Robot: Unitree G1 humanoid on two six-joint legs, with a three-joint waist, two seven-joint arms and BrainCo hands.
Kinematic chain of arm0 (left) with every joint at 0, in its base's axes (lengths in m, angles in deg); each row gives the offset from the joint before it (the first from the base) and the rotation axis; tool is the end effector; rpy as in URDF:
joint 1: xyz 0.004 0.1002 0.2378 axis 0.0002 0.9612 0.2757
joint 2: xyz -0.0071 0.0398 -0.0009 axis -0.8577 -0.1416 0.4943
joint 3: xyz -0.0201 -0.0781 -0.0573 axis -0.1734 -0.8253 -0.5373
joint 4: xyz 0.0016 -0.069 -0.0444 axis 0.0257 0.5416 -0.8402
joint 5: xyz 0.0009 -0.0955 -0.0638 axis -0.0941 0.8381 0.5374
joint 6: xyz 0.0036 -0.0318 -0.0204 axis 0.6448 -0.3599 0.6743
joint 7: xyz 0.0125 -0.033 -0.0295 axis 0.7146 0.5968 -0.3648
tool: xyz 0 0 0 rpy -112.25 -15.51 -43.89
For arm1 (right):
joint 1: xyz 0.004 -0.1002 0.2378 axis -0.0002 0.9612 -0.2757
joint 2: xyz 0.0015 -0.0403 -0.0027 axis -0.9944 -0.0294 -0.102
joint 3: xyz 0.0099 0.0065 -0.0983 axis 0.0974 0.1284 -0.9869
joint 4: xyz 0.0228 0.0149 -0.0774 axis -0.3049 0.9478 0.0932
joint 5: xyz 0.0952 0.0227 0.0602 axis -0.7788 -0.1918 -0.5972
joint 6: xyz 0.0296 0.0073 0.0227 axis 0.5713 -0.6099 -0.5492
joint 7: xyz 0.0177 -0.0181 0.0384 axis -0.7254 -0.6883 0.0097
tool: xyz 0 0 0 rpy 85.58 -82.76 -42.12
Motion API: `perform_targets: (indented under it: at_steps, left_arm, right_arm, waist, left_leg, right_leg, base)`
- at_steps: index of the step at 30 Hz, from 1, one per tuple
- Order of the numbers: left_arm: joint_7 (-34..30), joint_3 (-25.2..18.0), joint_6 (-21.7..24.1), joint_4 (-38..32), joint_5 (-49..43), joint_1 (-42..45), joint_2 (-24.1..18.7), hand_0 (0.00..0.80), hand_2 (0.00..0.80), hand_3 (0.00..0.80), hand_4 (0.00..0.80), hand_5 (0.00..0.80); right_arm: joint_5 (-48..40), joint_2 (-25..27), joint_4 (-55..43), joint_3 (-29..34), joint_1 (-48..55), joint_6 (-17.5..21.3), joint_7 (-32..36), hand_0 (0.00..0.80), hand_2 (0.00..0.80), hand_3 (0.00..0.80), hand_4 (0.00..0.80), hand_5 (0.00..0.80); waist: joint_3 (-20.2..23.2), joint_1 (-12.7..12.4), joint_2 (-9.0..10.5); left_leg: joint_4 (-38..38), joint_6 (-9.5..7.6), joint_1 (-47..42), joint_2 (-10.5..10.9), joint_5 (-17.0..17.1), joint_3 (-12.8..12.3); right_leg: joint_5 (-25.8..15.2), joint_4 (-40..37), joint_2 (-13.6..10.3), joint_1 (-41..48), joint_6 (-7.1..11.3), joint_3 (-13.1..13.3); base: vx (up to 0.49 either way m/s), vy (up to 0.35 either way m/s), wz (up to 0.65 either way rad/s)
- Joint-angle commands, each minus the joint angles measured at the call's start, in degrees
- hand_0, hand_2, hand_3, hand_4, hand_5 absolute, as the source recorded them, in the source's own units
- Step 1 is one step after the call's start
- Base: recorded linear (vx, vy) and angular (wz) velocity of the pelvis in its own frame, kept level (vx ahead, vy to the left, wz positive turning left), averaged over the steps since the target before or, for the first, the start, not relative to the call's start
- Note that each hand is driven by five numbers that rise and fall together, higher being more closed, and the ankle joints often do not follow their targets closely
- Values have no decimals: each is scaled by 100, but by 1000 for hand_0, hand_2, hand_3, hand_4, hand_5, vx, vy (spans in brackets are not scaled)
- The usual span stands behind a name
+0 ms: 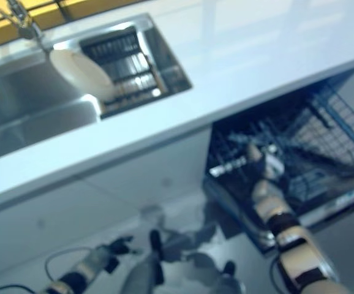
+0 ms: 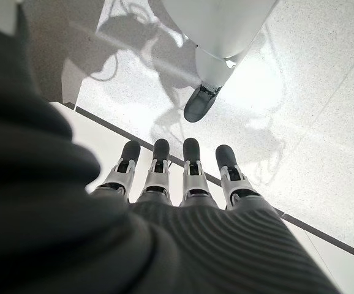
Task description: Take plates into dishwasher
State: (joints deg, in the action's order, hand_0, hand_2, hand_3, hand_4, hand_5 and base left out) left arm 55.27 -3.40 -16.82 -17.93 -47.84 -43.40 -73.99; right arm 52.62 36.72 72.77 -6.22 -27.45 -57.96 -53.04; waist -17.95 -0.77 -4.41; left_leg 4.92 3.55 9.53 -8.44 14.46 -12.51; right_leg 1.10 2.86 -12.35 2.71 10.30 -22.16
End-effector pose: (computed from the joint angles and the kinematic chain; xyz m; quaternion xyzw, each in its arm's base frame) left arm 0.1833 0.2083 -0.0818 0.3143 0.4237 -0.1727 0.8318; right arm 0.3079 -0.2294 0.0542 -0.5084 0.0984 -0.1836 0.8355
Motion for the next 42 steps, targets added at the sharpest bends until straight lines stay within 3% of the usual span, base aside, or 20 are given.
perform_targets:
  at_steps: [1,25,42]
  left_arm:
    - [41,114,111,181,-115,-451,25,0,0,0,0,0]
    - [66,292,236,330,38,-553,40,0,0,0,0,0]
    - [88,394,237,301,281,-653,37,0,0,0,0,0]
  right_arm:
    - [-192,-202,192,5,-238,27,299,800,800,800,800,800]
    - [-463,-350,1295,50,-458,-70,893,800,800,800,800,800]
    - [-489,-345,1494,20,-603,-113,893,800,800,800,800,800]
  waist:
    - [-258,-223,-58]
    - [-358,-324,-165]
    - [-465,-295,-258]
  left_leg:
    - [8,34,-465,241,-748,-127]
    - [8,-14,-383,356,-784,-56]
    - [8,-45,-297,469,-805,-46]
  right_leg:
    - [-68,829,-261,-835,-168,144]
    - [-162,998,-440,-1041,-156,135]
    - [-329,1220,-593,-1293,-98,276]
  base:
    - [0,0,0]
    - [12,5,0]
    - [16,7,1]
